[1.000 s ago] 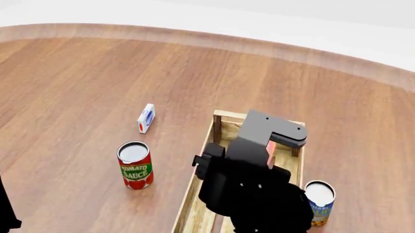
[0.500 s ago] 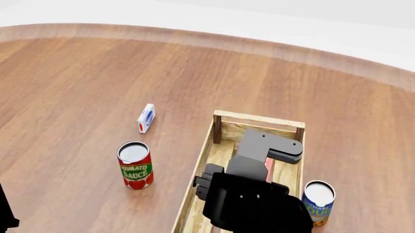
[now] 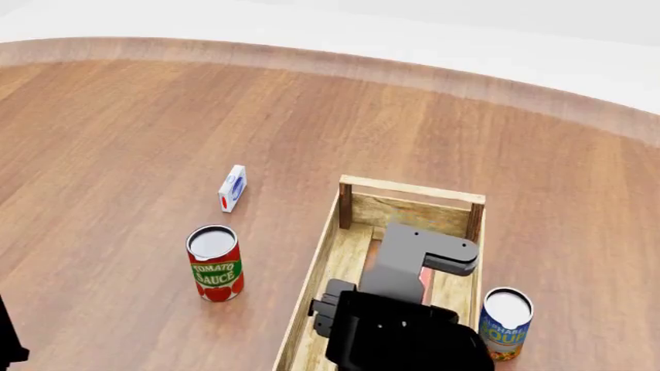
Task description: Pick up the butter and put it in the tray.
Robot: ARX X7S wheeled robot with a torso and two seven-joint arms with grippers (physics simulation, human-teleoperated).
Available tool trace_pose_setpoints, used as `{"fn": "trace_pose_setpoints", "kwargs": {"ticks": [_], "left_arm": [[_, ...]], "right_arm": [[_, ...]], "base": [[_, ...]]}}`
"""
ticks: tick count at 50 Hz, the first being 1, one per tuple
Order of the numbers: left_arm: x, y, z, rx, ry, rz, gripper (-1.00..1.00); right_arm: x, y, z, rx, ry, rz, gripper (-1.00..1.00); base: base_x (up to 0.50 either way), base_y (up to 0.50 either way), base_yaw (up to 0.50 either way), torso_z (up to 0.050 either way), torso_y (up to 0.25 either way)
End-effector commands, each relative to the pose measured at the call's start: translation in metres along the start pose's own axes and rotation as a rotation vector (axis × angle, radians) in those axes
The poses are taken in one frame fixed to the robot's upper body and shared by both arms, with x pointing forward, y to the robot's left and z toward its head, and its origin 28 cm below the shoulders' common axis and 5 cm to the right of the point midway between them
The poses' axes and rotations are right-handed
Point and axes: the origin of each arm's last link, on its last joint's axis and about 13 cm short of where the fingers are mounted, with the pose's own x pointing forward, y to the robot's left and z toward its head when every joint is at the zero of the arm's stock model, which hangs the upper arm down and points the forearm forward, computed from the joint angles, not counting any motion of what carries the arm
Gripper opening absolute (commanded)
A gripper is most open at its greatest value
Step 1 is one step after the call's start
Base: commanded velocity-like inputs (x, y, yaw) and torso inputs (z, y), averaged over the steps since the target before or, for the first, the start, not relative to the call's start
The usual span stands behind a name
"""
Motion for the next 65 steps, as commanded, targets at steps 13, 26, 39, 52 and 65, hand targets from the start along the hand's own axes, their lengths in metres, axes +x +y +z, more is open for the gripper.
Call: {"fn": "trace_pose_setpoints", "kwargs": {"ticks": [13, 26, 39, 52, 65], "left_arm": [[0.000, 0.000, 0.001, 0.000, -0.002, 0.001, 1.00], [0.000, 0.001, 0.001, -0.001, -0.003, 0.003, 1.00], [0.000, 0.001, 0.001, 0.000, -0.002, 0.003, 1.00], [0.001, 0.001, 0.002, -0.004, -0.002, 0.002, 1.00], [0.000, 0.001, 0.001, -0.003, -0.001, 0.001, 1.00]], "right_arm": [[0.006, 0.003, -0.002, -0.048, -0.039, 0.000, -1.00], [0.009, 0.002, -0.006, -0.051, -0.025, 0.008, -1.00], [0.010, 0.002, -0.006, -0.056, -0.022, 0.005, -1.00], [0.010, 0.003, -0.005, -0.081, -0.022, 0.016, 1.00], [0.006, 0.002, -0.005, -0.095, -0.030, 0.040, 1.00]], "base": [[0.00, 0.00, 0.00, 0.001, 0.001], [0.00, 0.00, 0.00, 0.000, 0.001], [0.00, 0.00, 0.00, 0.001, 0.002], [0.00, 0.00, 0.00, 0.000, 0.001], [0.00, 0.00, 0.00, 0.000, 0.000]]}}
